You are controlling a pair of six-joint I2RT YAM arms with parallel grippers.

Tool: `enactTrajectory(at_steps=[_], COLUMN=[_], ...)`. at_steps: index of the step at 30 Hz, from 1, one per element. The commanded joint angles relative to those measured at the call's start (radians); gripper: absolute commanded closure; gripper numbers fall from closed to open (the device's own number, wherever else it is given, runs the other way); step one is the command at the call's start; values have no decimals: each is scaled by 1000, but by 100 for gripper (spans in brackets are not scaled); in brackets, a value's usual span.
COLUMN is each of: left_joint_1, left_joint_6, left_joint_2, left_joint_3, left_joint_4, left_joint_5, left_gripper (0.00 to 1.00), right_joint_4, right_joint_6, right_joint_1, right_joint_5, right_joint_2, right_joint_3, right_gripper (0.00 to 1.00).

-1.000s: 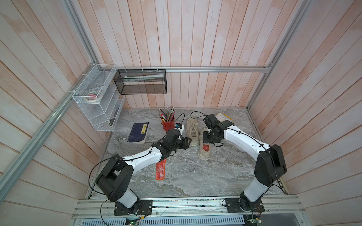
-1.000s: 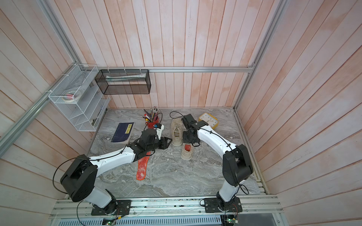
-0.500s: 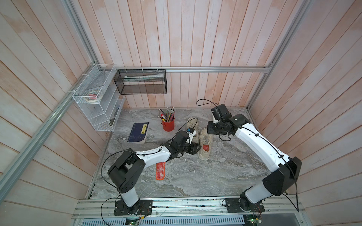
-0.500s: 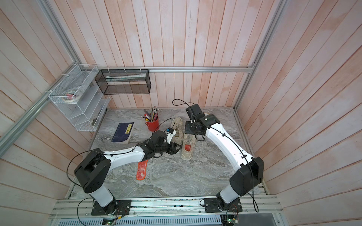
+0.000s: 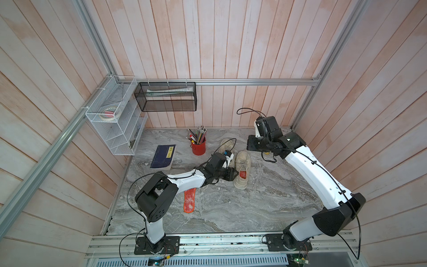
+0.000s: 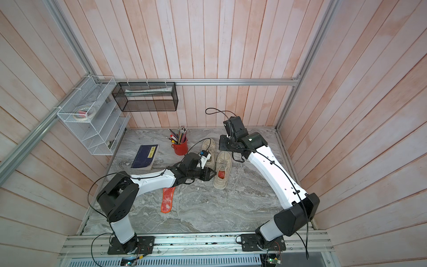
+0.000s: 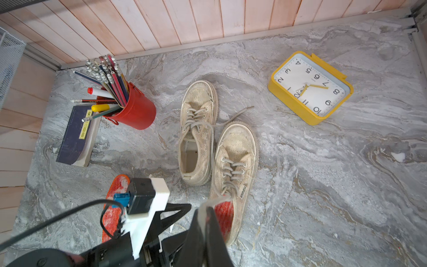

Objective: Remove the insole from the shoe
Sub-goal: Untie the shoelace on the shoe.

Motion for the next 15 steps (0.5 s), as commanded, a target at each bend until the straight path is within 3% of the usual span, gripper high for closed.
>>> enactTrajectory(at_steps=[1,6,9,13,15], left_joint_1=[-7,-12,-12,-13,-14], left_joint_6=[21,21,24,33,39], left_joint_2=[29,58,89,115,124], left_joint_3=[39,80,129,163,175], left_joint_4=[-12,-32,-78,-107,-118], left_joint_5=[19,24,22,11,9], left_gripper=[48,46,55,62,62], right_joint_4=[147,281,320,296,241], right_joint_6=[-18,-14,-16,-30,-47], right_joint_1=[-31,-79,-107,-145,-161], right_joint_5=[-48,-114,-127,-128,-121], right_joint_2=[51,180,260,338,349], right_joint_3=[-41,-66,-67,-49,-15], right_gripper=[100,100,97,60,48])
